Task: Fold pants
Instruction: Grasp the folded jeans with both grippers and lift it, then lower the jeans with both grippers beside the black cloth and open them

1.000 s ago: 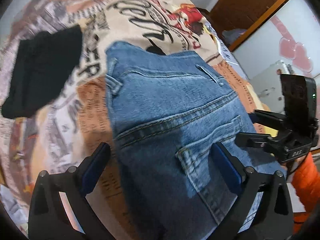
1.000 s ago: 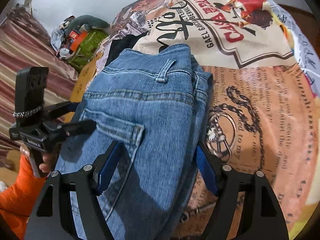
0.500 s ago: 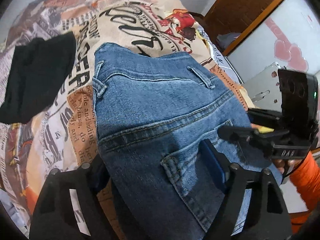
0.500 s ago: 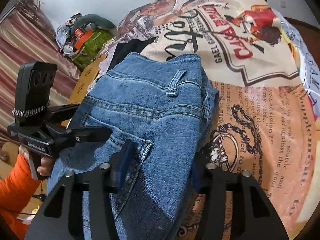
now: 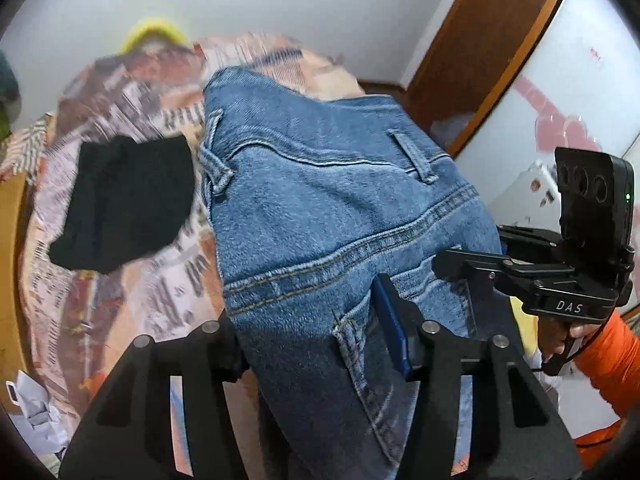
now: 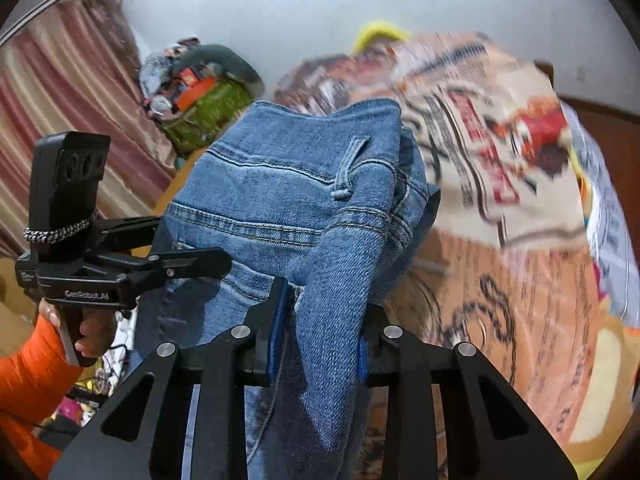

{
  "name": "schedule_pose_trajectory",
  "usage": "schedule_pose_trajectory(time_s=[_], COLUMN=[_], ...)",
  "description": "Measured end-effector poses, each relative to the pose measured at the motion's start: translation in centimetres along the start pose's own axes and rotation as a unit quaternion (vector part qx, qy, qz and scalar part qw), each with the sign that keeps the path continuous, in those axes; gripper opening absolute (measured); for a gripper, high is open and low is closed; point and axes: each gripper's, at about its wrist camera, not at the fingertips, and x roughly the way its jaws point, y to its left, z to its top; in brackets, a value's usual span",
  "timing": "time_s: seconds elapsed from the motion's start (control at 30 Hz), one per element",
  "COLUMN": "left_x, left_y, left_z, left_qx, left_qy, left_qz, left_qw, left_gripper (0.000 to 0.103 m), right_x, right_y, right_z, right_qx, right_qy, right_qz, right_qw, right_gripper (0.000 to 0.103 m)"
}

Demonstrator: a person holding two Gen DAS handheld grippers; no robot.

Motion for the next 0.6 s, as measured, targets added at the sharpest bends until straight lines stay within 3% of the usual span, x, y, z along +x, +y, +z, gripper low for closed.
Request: schedule_pose_trajectory(time_s=[0.37,0.6], left_x=[-8.1,-9.4], left_y=[4.3,9.3], left_z=[3.3,5.4], left_qx=[-0.018,-0.04], left_qy=[-0.119,-0.15], left_qz=[0.057,0.085], left_qw=[0.9911,0.9842], left_gripper=[0.046,0.046], right_x=[0.8,4.6], right_y=[5.9,7.5], right_z=[6.1,10.5], right_qx=[-0.06,-0.072], right_qy=[-0.078,-0.095], right_qz=[0.021,0.033], right_qw=[0.995,0.992], right_gripper=[0.021,0.02])
